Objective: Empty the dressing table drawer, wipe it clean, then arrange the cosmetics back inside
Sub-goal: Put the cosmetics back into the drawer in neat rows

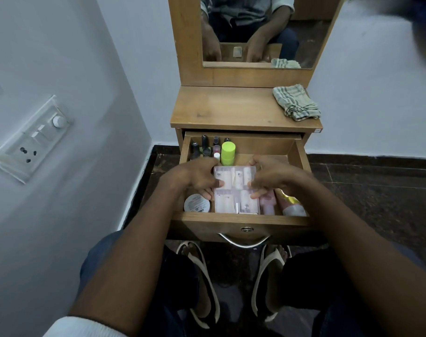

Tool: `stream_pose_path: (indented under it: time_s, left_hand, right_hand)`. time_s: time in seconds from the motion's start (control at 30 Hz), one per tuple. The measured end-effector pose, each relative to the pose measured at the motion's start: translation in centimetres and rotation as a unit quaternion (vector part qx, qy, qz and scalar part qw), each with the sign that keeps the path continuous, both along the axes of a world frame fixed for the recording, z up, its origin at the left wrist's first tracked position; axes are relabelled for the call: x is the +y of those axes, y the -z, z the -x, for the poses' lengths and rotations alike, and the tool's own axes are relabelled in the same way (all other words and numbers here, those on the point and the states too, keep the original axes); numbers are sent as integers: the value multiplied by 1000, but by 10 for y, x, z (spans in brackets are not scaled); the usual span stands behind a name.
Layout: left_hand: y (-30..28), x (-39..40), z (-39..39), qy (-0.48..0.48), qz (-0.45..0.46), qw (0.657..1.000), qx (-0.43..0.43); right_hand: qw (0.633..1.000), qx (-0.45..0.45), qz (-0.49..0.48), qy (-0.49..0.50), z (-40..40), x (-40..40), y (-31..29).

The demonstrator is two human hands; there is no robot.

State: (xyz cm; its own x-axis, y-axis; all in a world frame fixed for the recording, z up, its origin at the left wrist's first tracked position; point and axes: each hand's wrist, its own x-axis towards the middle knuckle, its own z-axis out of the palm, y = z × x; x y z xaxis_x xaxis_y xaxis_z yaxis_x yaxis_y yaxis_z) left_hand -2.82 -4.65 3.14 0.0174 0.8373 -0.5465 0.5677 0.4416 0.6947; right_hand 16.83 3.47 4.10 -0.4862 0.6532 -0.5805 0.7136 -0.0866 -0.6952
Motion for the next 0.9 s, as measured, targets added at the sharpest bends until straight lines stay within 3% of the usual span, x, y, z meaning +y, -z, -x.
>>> stream_pose_path:
  time_s: [0.33,0.53,0.73,0.9]
  left_hand:
    - [5,1,-3,18,-52,990,130]
    - [-2,2,-2,11,-129,959,252]
    - [-8,7,-9,3,-161,953,256]
    - [-16,1,-6,-23,-176,959,219]
  right_hand:
    - [979,-86,-179,-37,2,-7,6]
    - [929,-126,-337,-82,10,-10,18]
    - [912,-135,-369,-121,19,-12,28]
    - [912,-122,-383,-88,17,-11,22]
